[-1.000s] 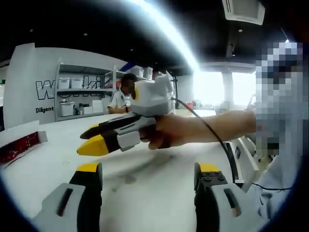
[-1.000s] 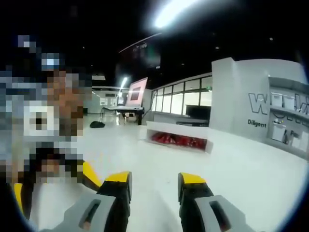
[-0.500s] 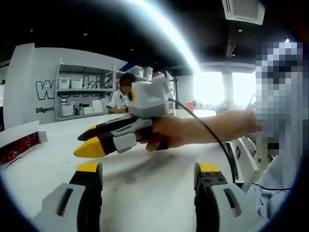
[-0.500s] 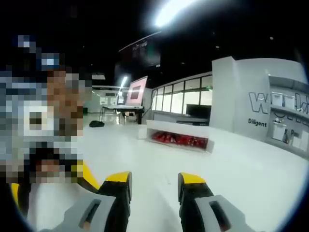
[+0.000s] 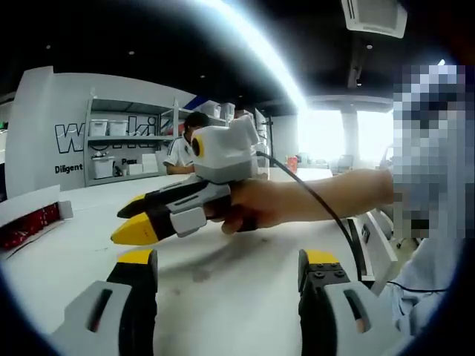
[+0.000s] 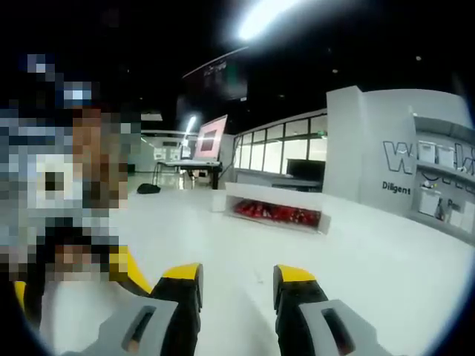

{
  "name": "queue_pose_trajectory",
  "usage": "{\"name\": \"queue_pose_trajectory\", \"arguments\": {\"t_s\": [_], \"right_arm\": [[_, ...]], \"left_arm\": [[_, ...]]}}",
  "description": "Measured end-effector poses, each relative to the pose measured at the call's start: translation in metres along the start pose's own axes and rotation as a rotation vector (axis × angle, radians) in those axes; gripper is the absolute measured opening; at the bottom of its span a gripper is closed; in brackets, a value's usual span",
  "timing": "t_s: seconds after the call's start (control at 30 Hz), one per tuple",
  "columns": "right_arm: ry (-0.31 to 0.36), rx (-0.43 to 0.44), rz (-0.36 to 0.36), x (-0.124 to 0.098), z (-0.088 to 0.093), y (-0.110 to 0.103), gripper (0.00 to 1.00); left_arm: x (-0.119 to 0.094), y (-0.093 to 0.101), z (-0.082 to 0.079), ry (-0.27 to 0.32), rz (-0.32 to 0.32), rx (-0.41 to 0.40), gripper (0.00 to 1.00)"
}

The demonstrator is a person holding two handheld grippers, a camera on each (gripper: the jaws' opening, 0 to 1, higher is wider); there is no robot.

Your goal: Tear open the coffee pouch, take out the coffee, and pour the coffee from the pouch into the cup

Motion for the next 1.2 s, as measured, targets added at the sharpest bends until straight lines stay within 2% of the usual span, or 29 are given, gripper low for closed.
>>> {"name": "queue_pose_trajectory", "arguments": {"t_s": [1.2], "right_arm": [[-0.007,0.007,0.000,0.012,0.002,0.004,0.38]], "left_arm": [[0.000,-0.001,0.001,-0.001,-0.011,0.003,0.79]]}}
Point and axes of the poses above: the point that each gripper's makers call its tool centre point, and the gripper's own axes: x roughly forward along the fingers, y roughly to its right, z roughly out of its underside, the point moved 5 cm from there along -x, roughly backward along the fingers, and after that the axes turned 10 degrees about -z, right-handed, at the moved point
